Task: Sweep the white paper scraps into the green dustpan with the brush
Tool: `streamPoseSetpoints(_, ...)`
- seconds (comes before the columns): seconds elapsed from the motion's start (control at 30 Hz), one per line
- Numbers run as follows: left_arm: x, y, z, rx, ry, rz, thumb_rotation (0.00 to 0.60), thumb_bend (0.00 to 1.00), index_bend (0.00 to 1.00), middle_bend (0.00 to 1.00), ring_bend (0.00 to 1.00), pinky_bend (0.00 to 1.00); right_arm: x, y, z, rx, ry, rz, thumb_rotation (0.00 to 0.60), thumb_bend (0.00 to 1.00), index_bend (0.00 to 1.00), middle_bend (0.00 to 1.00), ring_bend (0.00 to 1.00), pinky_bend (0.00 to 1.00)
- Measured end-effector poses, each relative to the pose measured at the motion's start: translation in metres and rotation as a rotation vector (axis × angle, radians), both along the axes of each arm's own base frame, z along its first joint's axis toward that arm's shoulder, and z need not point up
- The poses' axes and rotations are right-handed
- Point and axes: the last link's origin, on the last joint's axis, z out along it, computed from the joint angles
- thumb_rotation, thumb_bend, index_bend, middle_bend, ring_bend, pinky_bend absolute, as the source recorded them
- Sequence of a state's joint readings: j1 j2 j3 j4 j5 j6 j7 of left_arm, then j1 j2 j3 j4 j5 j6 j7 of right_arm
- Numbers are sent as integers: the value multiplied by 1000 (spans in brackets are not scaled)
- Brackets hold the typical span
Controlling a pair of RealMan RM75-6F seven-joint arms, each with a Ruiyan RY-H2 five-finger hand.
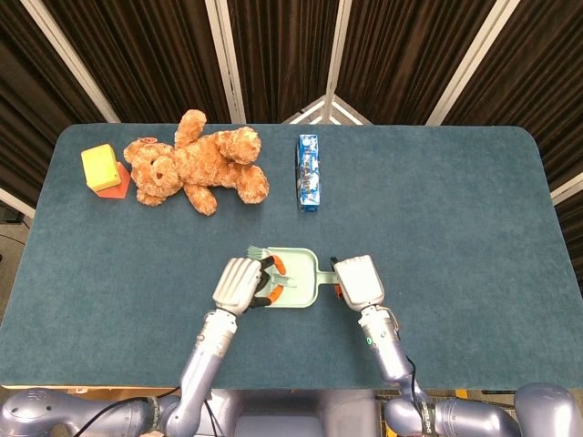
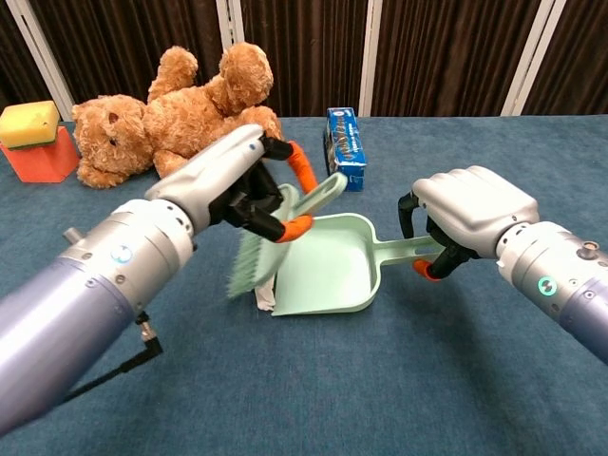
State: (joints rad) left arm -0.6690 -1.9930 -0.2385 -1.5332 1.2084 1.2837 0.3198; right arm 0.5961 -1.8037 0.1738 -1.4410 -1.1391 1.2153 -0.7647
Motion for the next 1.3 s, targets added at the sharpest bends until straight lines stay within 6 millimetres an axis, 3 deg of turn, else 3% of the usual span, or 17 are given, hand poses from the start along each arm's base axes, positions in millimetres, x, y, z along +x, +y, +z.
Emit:
streamPoseSetpoints(0.3,19,-5,-5,5,-66,-35,600,568,695,994,1000,1000,1,2,4,-3,7,7,600,464,580,919,879,804)
streamPoseSetpoints(0.5,18,-6,9,18,-97,-53,600,567,700,996,1000,1000,0,1,6,-8,9,4,600,464,580,919,879,804)
streamPoseSetpoints(0.73,8,4,39,68,-107,-73,600,567,702,997,1000,1000,-4,1,5,-7,16,-7,600,465,581,919,879,804)
streamPoseSetpoints(0.97,-6,18,62,154,18,-117,600,567,705,999,1000,1000,-2,3,3,-3,17,-3,600,465,581,919,879,804)
streamPoseSetpoints(1.1,-22,25,64,160,96,-104,600,567,705,999,1000,1000,-2,3,2,-2,18,-3,600,464,581,919,879,804)
streamPoseSetpoints(1.3,-40,28,50,126,147,-65,600,568,706,999,1000,1000,-6,2,1,-3,27,-11,600,465,580,919,879,804)
